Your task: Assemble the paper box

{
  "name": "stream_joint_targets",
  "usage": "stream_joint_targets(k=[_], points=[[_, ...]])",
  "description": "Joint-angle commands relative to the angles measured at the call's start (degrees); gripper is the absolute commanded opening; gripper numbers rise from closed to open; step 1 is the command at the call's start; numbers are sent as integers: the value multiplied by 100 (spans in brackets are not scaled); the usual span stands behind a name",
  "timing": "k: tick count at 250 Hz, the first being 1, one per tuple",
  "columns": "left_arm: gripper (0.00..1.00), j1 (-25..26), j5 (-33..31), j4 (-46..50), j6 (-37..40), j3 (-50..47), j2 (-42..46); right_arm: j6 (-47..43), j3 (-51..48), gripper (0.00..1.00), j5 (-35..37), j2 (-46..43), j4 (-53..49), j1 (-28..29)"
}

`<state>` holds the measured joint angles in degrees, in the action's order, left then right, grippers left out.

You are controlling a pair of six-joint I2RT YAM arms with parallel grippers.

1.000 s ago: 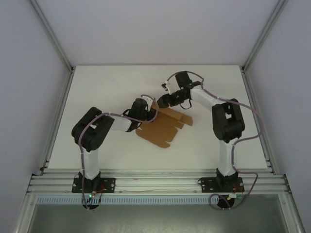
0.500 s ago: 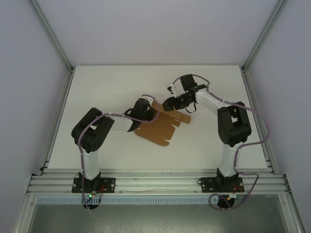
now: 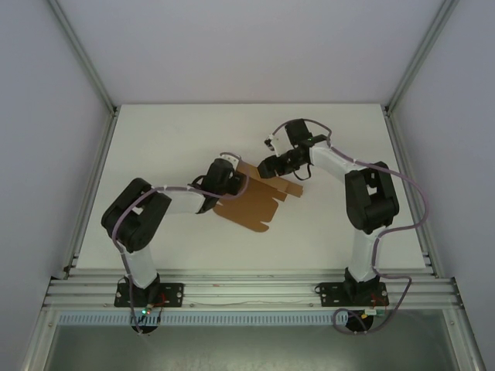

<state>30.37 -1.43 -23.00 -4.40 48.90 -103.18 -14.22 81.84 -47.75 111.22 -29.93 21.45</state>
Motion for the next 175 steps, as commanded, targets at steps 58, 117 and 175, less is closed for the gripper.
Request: stream_joint_targets(k=[58,117,175], points=[[27,-110,121,-95,321,392,-278,-211,121,55,473,166,-344,12],[0,-86,-116,-468,265,314,-285,-70,133,56,498,74,-267,17],[0,-215,262,-204,-98,103,131,-60,-578,76,954,-1342,525,-170]])
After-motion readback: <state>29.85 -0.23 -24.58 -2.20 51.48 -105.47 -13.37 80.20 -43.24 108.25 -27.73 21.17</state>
